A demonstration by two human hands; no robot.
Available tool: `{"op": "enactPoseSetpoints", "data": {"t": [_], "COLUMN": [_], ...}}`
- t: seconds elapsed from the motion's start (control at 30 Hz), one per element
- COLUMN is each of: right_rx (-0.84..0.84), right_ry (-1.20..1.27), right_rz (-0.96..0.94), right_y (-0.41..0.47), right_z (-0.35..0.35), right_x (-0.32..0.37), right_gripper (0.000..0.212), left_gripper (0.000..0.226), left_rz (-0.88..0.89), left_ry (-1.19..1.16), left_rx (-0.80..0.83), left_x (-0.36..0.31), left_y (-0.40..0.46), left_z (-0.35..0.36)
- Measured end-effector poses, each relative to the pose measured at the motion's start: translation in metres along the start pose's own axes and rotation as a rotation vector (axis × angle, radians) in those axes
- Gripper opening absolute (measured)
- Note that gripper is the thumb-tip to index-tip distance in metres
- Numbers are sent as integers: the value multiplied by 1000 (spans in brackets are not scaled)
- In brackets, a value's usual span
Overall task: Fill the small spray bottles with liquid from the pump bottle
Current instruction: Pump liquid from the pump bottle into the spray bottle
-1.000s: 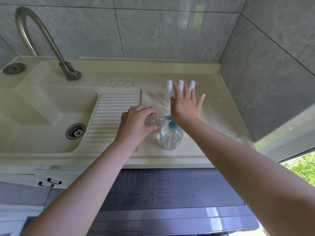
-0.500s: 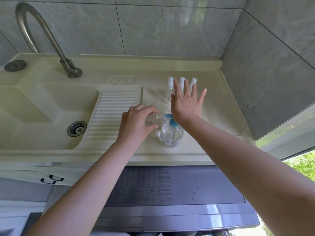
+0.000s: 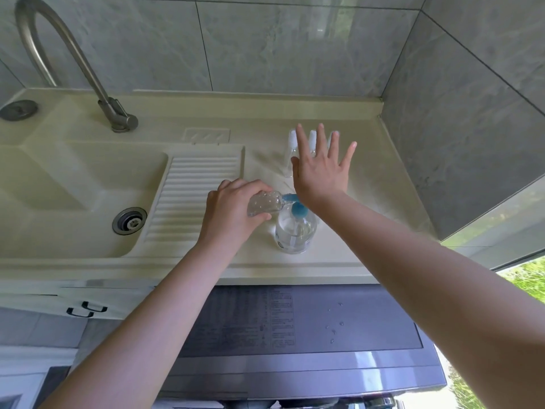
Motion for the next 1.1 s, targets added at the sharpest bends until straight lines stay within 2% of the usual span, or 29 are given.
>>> {"op": "enactPoseSetpoints", "data": {"t": [0.13,0.33,0.53,0.73,0.93,1.1], "right_rx": [32,-66,37,-24,25,16], "right_ry": [66,-80,41,-62,-23,-98], "right_rz": [26,-21,49,8,34,7], "right_y": [-8,-1,-8,-2,-8,0], "right_z": [11,-11,14,-3,9,0], "right_x": [0,0,0,5,7,5], "right_gripper": [59,61,66,70,76,74], "left_gripper": [45,44,45,45,46,47], "left_rz": [6,4,-15,-22,-29,-14], "left_ry": [-15,-18,-10,-15,-55,-43], "left_rx": [-2,3,8,-4,-20,-3], "left_x": [0,-1,3,7,11,9], "left_y": [1,2,3,0,-1,1], "left_z": [0,1,4,1,3,4]}}
Point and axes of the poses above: each hand's wrist, its own y-axis towards the middle knuckle, its own z-axis out of the palm, x = y × z, the point moved 10 cm from there along y, towards the middle knuckle
